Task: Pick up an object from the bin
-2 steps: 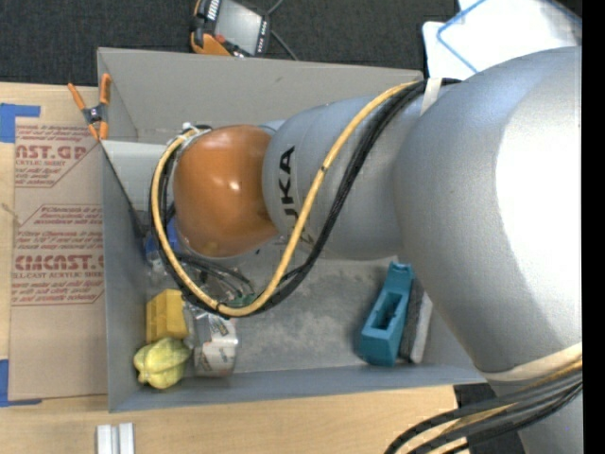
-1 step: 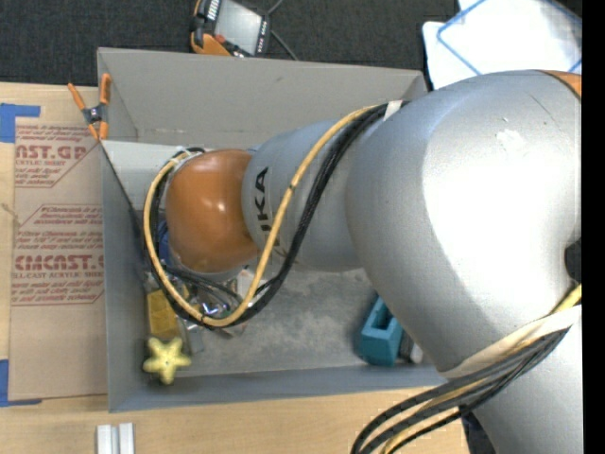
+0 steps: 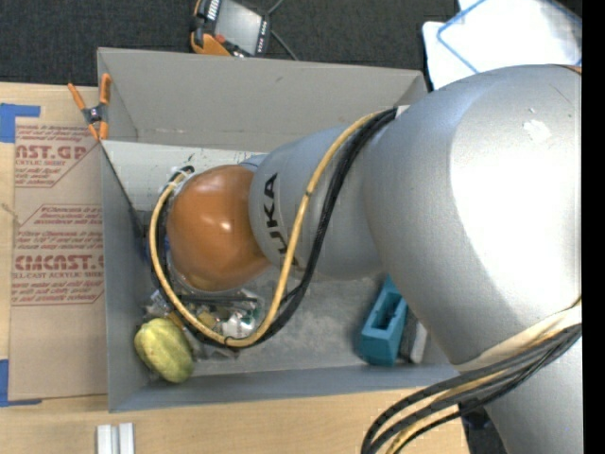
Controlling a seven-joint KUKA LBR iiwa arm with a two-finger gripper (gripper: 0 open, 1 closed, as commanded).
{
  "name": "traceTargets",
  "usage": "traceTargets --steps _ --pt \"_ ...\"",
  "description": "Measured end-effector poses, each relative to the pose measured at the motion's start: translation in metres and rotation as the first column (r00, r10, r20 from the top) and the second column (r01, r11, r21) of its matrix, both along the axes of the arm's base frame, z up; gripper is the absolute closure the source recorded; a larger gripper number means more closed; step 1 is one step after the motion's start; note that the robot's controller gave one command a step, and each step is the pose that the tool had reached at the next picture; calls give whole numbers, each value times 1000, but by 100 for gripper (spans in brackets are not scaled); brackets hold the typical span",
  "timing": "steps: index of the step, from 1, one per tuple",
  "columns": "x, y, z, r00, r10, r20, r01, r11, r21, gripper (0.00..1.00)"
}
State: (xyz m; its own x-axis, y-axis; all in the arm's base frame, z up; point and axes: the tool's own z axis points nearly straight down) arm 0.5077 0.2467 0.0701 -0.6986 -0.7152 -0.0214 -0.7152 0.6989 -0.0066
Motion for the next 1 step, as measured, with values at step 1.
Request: traceTargets --steps 1 --pt "0 0 0 1000 0 0 0 1000 0 100"
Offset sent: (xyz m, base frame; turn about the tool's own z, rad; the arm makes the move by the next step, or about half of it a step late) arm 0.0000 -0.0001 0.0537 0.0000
